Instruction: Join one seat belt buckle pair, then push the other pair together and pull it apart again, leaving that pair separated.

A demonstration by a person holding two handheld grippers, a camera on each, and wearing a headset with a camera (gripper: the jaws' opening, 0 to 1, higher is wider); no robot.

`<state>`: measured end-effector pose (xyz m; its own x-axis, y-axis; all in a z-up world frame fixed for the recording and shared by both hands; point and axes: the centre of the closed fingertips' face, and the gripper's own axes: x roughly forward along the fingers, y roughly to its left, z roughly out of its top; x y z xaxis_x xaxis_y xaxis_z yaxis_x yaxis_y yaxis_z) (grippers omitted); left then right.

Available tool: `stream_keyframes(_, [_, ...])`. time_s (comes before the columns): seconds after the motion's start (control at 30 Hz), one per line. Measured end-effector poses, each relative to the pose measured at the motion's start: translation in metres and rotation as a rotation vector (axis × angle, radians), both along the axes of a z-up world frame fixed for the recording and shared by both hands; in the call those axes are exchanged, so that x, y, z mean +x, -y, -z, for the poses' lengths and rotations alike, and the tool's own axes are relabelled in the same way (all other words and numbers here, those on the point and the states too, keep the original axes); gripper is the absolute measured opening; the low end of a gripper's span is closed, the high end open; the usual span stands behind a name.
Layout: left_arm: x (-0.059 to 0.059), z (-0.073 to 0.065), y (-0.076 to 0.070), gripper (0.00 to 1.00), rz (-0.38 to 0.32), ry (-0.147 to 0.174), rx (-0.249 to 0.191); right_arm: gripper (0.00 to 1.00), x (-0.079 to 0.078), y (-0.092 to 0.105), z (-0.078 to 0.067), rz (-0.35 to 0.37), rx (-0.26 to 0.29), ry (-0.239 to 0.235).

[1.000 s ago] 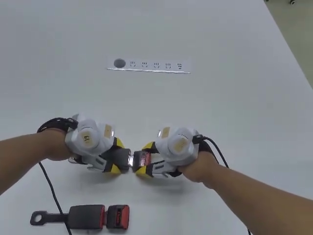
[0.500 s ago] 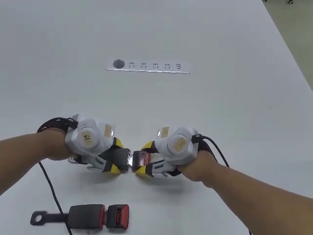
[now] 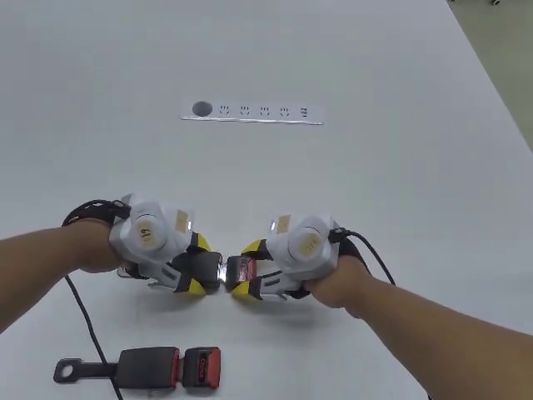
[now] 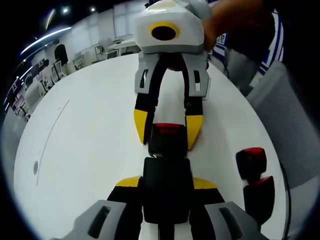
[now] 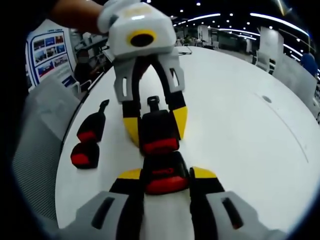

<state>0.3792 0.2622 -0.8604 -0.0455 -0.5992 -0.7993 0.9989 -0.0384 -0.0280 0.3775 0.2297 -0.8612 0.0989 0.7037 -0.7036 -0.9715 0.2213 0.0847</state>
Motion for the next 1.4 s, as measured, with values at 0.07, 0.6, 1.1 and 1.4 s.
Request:
stream_keyframes(0.07, [0.000,0.000,0.000,0.36,-0.002,-0.001,-0.004,0.35,0.000,0.001,0.000,0.003,0.006,-0.001])
stream_keyframes(0.6, [0.000,-0.001,-0.003,0.37,-0.017,-0.011,-0.060,0.35,-0.004,0.015,-0.001,0.014,0.047,0.002])
stream_keyframes(1.1, [-0.002,-0.002,-0.001,0.37,-0.044,-0.025,-0.099,0.35,-0.012,0.045,-0.002,0.020,0.058,0.014])
stream_keyframes(1.4, [-0.004,-0.005,0.002,0.37,-0.042,-0.026,-0.095,0.35,-0.011,0.071,-0.003,0.038,0.054,0.011])
